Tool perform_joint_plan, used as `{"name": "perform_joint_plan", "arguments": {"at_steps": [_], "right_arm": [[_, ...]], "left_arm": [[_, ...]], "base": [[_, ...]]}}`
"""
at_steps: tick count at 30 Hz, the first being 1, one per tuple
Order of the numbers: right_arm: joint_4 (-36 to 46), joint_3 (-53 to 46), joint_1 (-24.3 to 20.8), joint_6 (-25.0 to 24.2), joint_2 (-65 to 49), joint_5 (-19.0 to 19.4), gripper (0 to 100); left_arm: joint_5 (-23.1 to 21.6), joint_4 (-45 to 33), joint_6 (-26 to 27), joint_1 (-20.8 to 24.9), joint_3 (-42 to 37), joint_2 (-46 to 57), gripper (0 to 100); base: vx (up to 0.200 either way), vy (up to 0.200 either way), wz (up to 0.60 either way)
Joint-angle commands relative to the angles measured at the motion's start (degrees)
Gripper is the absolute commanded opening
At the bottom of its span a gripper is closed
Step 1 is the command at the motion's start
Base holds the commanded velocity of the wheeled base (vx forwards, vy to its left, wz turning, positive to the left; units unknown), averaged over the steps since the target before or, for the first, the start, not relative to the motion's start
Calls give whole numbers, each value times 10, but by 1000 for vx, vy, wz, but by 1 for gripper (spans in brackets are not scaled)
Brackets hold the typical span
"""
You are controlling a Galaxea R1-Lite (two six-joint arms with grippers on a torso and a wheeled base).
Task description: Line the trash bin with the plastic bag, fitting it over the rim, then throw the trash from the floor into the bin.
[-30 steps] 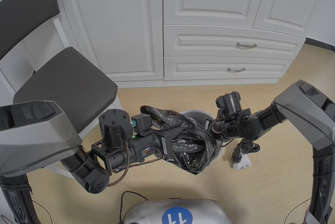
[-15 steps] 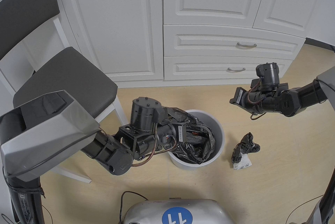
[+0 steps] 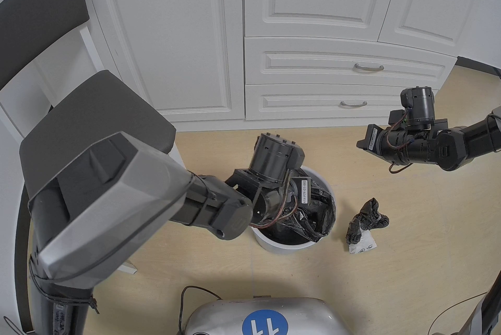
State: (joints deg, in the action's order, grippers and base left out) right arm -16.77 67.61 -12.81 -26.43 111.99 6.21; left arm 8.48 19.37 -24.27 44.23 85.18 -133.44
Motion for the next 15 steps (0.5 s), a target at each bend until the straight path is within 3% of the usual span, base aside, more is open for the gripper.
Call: {"name": "perform_joint_plan", "arguments": {"at_steps": [1, 6, 7, 15], "right_arm": [[0, -11, 5, 9, -10, 0, 0], [-1, -13, 9, 19, -11, 0, 0], [-1, -13, 9, 20, -11, 0, 0], [-1, -22, 10, 29, -20, 0, 0]], "left_arm": [[7, -18, -4, 14, 35, -46, 0], [7, -27, -3, 16, 38, -53, 0], [7, -28, -3, 17, 38, -53, 100], [7, -40, 0, 17, -8, 25, 100]], "base": [[0, 0, 0], [0, 0, 0], [0, 0, 0], [0, 0, 0]]}}
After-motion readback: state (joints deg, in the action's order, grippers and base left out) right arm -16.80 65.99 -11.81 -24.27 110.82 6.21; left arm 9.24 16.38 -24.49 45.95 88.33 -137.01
